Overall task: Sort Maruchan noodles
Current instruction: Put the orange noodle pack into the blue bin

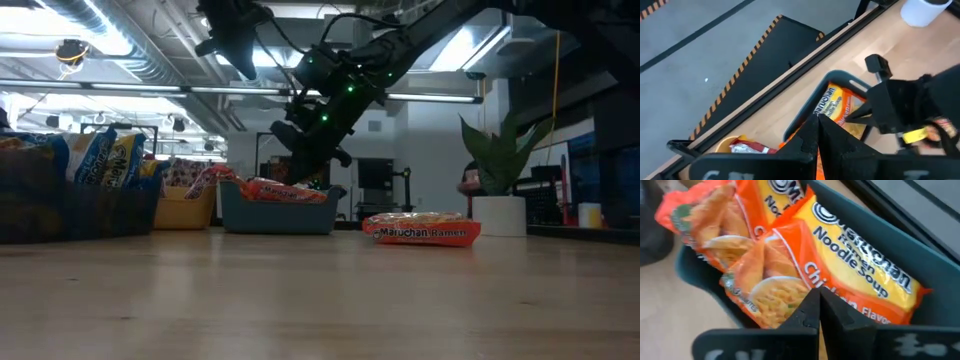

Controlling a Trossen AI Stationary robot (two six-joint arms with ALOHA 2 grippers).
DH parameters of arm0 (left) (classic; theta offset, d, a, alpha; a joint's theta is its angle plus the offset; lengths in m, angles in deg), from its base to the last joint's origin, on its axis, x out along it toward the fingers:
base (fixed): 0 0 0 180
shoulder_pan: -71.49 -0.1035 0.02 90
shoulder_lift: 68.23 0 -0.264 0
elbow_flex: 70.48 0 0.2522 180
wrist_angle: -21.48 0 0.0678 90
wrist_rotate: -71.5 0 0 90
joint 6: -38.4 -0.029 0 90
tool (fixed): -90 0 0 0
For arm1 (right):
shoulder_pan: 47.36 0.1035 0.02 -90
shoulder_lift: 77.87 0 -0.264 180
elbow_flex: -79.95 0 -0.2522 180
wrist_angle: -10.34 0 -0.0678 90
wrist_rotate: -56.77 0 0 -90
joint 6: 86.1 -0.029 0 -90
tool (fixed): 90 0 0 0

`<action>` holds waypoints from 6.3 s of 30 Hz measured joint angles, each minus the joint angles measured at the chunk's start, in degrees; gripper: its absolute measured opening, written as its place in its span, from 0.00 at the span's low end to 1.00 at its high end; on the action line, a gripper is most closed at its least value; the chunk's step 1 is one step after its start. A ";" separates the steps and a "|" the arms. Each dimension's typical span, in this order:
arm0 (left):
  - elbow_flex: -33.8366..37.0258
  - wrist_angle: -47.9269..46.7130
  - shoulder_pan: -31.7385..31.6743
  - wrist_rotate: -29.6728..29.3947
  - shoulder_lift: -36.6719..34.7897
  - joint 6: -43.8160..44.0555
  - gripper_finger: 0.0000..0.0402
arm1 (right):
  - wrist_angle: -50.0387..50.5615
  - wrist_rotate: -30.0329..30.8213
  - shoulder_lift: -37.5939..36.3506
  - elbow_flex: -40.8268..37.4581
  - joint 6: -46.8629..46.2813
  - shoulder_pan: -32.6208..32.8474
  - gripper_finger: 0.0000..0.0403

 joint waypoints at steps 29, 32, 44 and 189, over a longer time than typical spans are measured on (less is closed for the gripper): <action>-4.67 -31.03 -2.61 -8.61 -5.74 -6.62 0.00 | -7.24 -4.94 -2.37 2.07 -4.76 -0.38 0.00; -4.77 -28.38 -4.10 -6.83 -8.64 -6.60 0.00 | -11.52 -6.38 -1.67 1.60 -4.69 -0.34 0.00; -4.79 -24.68 -4.70 -6.37 -12.13 -5.04 0.00 | -11.48 -10.05 4.49 2.21 -5.37 0.10 0.00; 44.15 84.35 20.97 34.23 22.43 50.08 0.55 | -27.99 -14.96 -25.88 -49.86 -48.05 14.12 0.51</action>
